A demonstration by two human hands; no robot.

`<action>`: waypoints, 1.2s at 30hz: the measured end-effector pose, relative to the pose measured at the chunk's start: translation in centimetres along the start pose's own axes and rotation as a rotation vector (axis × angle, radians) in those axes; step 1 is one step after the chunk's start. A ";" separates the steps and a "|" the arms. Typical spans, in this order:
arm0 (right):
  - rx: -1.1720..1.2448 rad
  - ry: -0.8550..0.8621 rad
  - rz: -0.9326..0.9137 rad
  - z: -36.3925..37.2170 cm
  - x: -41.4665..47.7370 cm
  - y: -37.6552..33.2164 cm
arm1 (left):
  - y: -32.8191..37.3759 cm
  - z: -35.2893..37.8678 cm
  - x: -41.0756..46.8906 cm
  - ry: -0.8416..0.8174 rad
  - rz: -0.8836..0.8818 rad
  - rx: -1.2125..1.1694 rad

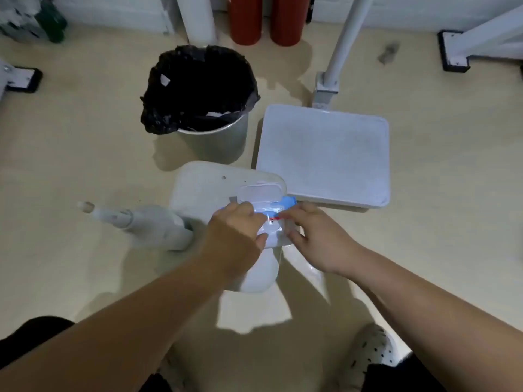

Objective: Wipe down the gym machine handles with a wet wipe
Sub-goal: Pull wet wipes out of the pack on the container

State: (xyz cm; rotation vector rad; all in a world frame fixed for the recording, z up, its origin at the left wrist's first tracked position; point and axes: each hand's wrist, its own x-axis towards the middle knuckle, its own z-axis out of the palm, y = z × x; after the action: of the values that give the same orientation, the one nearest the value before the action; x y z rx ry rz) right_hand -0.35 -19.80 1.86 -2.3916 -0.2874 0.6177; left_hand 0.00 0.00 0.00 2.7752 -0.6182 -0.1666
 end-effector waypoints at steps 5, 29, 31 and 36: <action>-0.086 0.065 -0.065 0.3 3.0 2.3 | 0.2 2.0 1.3 0.011 -0.158 -0.093; -0.108 0.064 -0.151 0.7 2.8 3.5 | 3.4 2.1 3.7 -0.123 -0.262 0.086; -0.129 0.063 -0.160 0.6 3.0 3.6 | 3.5 2.1 3.7 -0.093 -0.288 0.058; -0.255 0.031 -0.218 0.5 2.6 4.0 | 3.9 1.5 3.8 -0.020 -0.180 0.068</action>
State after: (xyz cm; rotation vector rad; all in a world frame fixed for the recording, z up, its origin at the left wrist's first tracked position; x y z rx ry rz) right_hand 1.84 -21.66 -1.96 -2.5615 -0.6383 0.4652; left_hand 1.59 -5.36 -0.47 2.8972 -0.3852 -0.2150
